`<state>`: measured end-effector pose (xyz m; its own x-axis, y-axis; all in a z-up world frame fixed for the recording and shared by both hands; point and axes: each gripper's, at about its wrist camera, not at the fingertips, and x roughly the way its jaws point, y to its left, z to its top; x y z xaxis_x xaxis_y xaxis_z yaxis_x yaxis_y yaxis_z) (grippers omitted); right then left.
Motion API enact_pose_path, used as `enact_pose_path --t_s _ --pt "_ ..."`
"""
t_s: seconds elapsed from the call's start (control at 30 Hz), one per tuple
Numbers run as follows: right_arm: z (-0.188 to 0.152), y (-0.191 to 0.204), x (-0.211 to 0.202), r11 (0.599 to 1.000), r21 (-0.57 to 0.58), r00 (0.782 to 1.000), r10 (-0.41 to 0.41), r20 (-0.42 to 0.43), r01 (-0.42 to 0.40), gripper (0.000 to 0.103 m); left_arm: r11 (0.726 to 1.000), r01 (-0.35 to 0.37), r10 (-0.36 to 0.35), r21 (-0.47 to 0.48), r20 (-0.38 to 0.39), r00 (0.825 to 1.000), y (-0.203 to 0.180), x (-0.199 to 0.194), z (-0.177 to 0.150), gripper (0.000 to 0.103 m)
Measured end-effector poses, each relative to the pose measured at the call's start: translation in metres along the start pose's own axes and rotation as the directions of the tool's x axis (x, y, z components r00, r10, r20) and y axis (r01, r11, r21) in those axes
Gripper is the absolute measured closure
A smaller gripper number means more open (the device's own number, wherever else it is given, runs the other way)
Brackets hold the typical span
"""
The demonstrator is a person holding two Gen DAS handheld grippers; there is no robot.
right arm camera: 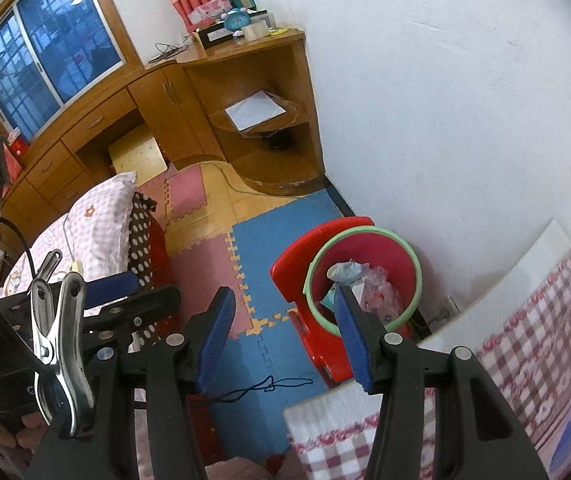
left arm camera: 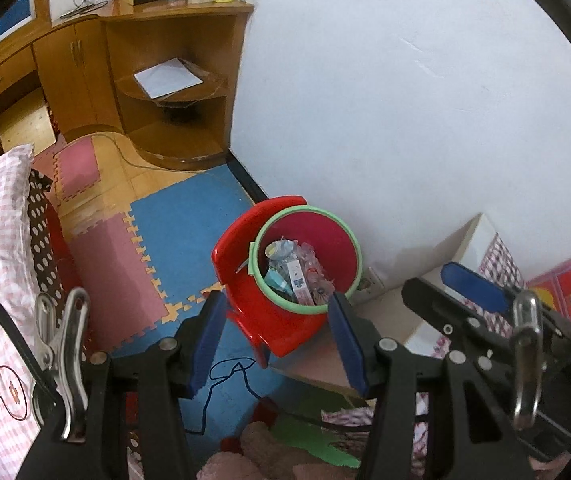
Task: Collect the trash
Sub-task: 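Move both open grippers from the bucket back over the bed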
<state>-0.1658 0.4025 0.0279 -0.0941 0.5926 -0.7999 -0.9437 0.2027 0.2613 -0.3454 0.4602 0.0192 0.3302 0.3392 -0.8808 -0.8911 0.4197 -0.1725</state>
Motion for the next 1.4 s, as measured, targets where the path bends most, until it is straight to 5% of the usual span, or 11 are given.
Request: enact_pose_path --t_s 0.8,1.0,1.4 --pt "-0.126 0.001 -0.134 0.97 0.229 0.983 -0.12 0.136 0.087 0.05 0.972 0.123 -0.127 0.2 0.01 0.992 -0.045 -0.079 -0.094 0.047" --pt "-0.163 -0.022 -0.17 0.939 0.32 0.972 -0.181 0.149 0.126 0.05 0.942 0.168 -0.171 0.29 -0.016 0.985 -0.086 -0.088 -0.117 0.047" --pt "-0.244 -0.103 -0.241 0.851 0.49 0.943 -0.295 0.154 0.186 0.05 0.841 0.265 -0.253 0.472 -0.09 0.963 -0.208 -0.089 -0.157 0.047"
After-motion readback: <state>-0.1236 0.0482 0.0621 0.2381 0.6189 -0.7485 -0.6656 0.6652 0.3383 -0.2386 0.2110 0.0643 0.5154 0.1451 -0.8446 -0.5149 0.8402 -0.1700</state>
